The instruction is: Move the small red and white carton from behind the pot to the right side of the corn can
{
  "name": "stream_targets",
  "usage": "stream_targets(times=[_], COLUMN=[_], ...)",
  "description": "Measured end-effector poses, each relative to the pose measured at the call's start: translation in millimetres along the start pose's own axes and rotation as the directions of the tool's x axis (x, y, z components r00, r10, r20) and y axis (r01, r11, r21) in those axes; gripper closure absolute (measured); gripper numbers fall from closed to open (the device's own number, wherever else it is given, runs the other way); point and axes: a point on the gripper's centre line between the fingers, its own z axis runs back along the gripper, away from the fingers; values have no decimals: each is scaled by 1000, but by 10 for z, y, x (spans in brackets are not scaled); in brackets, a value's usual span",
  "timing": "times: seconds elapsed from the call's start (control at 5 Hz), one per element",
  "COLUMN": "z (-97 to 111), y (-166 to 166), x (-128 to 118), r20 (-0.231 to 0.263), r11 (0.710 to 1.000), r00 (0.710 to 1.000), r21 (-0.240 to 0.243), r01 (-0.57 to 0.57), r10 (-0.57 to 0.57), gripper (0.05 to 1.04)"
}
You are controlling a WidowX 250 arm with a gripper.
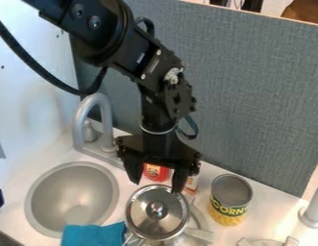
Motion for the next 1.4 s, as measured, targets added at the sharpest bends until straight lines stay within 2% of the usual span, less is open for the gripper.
stream_targets(times=[0.2, 0.4, 0.6, 0.8, 1.0, 1.2, 1.4], z=[-55, -121, -158, -202, -263, -313, -432], y=[15, 0, 56, 14, -6, -74, -55], x=[-33, 1, 131, 258, 363, 495, 579], r20=[-20, -38, -32, -18, 18, 62, 101], r11=[1000, 991, 972, 924, 855, 787, 695], r00=[1000, 991, 971, 924, 855, 785, 688], r21=[11, 26, 22, 16, -2, -87, -119], r01=[-6, -127, -235, -381, -519, -611, -709], r10=[6, 128, 235, 381, 519, 617, 719], gripper=[83, 83, 83, 83, 83, 83, 83])
